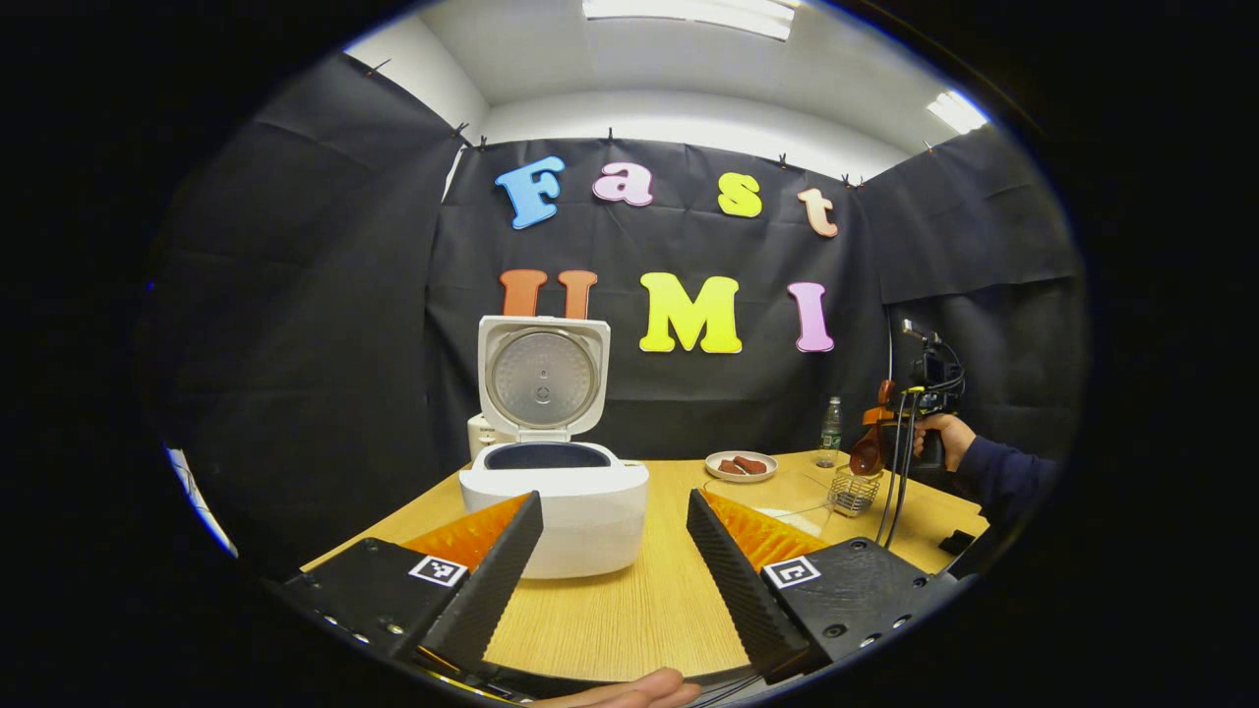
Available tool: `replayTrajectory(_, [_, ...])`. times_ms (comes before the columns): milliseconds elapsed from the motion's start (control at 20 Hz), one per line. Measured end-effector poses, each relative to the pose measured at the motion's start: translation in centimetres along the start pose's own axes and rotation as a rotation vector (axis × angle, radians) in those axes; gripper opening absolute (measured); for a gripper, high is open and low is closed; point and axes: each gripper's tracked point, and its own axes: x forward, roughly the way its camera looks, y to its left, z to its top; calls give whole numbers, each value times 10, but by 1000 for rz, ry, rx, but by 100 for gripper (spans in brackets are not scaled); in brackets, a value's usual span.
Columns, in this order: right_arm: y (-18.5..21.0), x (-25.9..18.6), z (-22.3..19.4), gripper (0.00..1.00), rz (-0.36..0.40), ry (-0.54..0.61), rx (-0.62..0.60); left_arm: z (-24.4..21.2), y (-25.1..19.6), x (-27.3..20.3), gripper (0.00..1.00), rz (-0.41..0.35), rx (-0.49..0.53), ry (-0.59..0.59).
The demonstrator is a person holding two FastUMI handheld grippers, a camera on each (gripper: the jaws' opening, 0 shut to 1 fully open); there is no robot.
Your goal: Close the left gripper, press the button to open the rice cooker; take a wooden spoon from the chopstick holder with the right hand, scoop a spoonful of rice and pour it into the rice cooker, then put the wooden spoon back into the chopstick holder.
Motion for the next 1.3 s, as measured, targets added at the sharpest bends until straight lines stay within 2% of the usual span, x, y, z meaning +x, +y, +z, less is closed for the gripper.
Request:
replayTrajectory(150, [23, -18, 10, 15, -18, -31, -38, 1, 7, -9, 94, 13, -27, 6])
replayTrajectory(250, [47, -29, 8, 14, 1, -30, -13, -1, 11, -10, 94, 21, -34, 14])
replayTrajectory(600, [119, -55, 9, 14, 39, -94, -72, -2, 27, -16, 94, 51, -78, 10])
replayTrajectory(800, [164, -55, -19, 14, 95, -98, -102, -5, 36, -21, 94, 81, -38, 12])
replayTrajectory(900, [180, -46, -46, 14, 110, -55, -112, -1, 36, -24, 94, 82, -21, 5])
replayTrajectory(1150, [175, -17, -90, 14, 25, -33, -193, 3, 35, -28, 94, 66, -28, -1])
replayTrajectory(1300, [167, -4, -107, 15, -27, -34, -192, 4, 29, -36, 94, 48, -30, -1])
